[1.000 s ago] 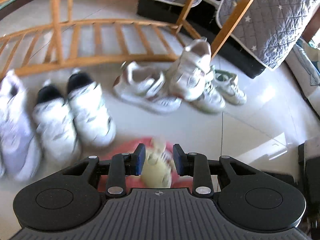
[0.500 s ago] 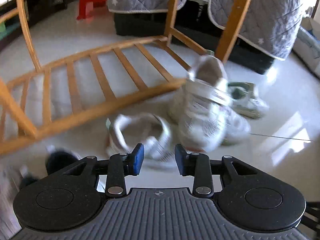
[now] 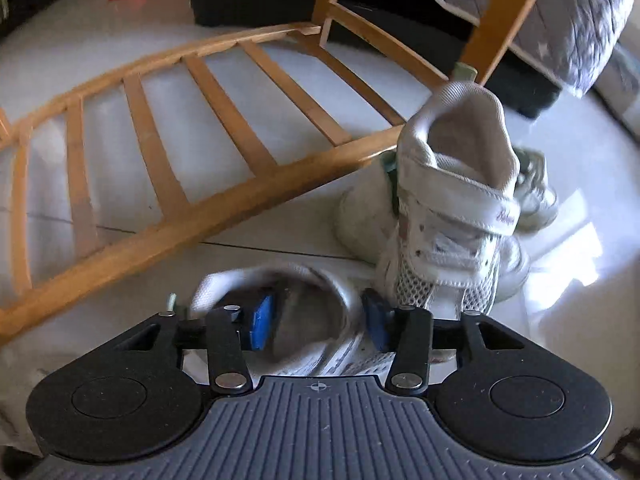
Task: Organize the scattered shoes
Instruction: 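Reach the left gripper to a white Balabala sneaker and grasp its heel, then carry the white sneaker with the left gripper toward its matching sneaker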
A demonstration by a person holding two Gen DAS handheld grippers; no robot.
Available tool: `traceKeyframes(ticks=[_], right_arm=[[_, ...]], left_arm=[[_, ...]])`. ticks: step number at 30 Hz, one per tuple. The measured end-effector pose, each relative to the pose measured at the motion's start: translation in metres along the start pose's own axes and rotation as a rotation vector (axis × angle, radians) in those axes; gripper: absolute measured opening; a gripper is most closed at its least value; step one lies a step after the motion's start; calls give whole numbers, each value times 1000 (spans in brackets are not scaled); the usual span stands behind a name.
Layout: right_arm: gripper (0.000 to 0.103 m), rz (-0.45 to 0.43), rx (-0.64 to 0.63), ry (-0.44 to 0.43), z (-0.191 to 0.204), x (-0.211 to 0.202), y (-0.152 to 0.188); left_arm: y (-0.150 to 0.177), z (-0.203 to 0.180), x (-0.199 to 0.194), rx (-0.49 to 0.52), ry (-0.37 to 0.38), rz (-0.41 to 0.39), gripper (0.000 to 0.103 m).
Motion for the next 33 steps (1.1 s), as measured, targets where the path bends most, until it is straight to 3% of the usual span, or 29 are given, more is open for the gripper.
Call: traceKeyframes(ticks=[1,2,8,10,14,19,27,33], right_arm=[[85,1,0,2,-1,0,0],[85,1,1,6,-2,0,0],[85,-27,27,23,-10,-6,1],[85,-44,50,37,-16,-10,1],[86,-86,105,64,-29,-19,0],[102,-125,192,119,-48,-27,7],[103,-160,361,205,-79,-39,30],[103,-161,426,254,-92,-40,41]], left_arm=[[0,-1,0,12,14,-5,35],[0,-2,-1,21,20,-8,26],[11,-35,-10,143,104,-18,18],[17,-52,-11,161,163,5,16],[38,-90,-20,250,213,10,16],[56,-126,-27,273,288,39,17],[82,-164,-32,310,342,49,17],[84,-169,-40,315,353,63,19]])
Point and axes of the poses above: each gripper's, at about its wrist camera, not at the fingertips, and x roughly the way its jaws point, z to its left, y to its underside, the point moved 6 cm from there along x, roughly the way its jaws point, and after that the axes turned 11 degrees about -y, right-handed, at the moved point
